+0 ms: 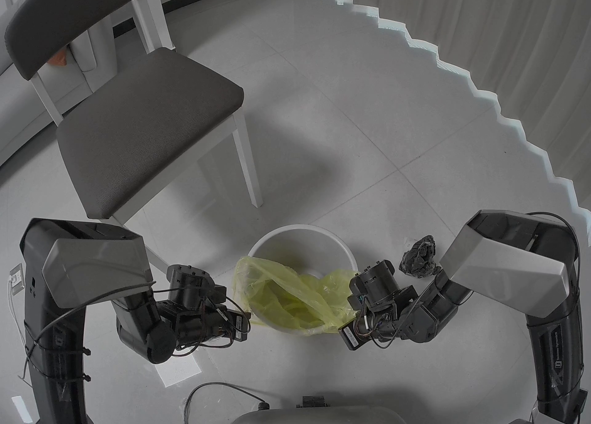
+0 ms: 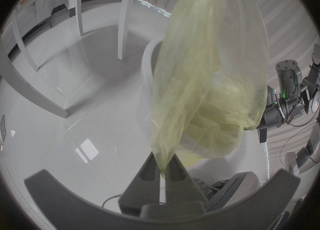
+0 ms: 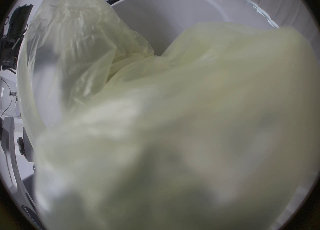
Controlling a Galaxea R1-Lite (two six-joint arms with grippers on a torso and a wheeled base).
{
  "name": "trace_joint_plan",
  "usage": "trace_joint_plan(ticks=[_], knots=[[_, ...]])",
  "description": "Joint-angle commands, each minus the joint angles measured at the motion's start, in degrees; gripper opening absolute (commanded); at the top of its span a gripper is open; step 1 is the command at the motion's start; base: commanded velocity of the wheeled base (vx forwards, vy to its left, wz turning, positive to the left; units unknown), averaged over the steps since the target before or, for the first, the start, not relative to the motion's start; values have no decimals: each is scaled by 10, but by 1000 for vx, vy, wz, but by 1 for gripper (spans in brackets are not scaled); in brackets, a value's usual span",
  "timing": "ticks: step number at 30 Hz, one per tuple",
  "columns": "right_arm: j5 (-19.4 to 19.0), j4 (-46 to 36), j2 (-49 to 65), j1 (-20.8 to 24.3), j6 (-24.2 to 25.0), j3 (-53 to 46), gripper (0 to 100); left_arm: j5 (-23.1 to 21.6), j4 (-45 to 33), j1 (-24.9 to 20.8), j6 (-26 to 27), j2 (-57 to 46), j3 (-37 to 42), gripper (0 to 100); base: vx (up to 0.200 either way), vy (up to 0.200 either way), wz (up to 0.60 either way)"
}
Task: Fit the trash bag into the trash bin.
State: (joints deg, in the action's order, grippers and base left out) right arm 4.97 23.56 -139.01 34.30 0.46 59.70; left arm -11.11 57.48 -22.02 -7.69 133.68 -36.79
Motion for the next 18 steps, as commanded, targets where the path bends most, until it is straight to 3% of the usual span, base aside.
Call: trace_joint_plan(ticks=[1, 13, 14, 18], knots=[[-1, 0, 6, 1, 1, 1, 100, -1, 1, 0, 0, -6, 2, 0, 0, 0, 0], [-1, -3, 14, 1, 2, -1, 100, 4, 1, 0, -1, -10, 21, 0, 0, 0, 0], [-1, -3, 15, 1, 2, -2, 100, 5, 1, 0, -2, -10, 21, 100, 0, 0, 0], [-1, -3, 22, 1, 2, -6, 100, 6, 9, 0, -15, -11, 21, 100, 0, 0, 0]])
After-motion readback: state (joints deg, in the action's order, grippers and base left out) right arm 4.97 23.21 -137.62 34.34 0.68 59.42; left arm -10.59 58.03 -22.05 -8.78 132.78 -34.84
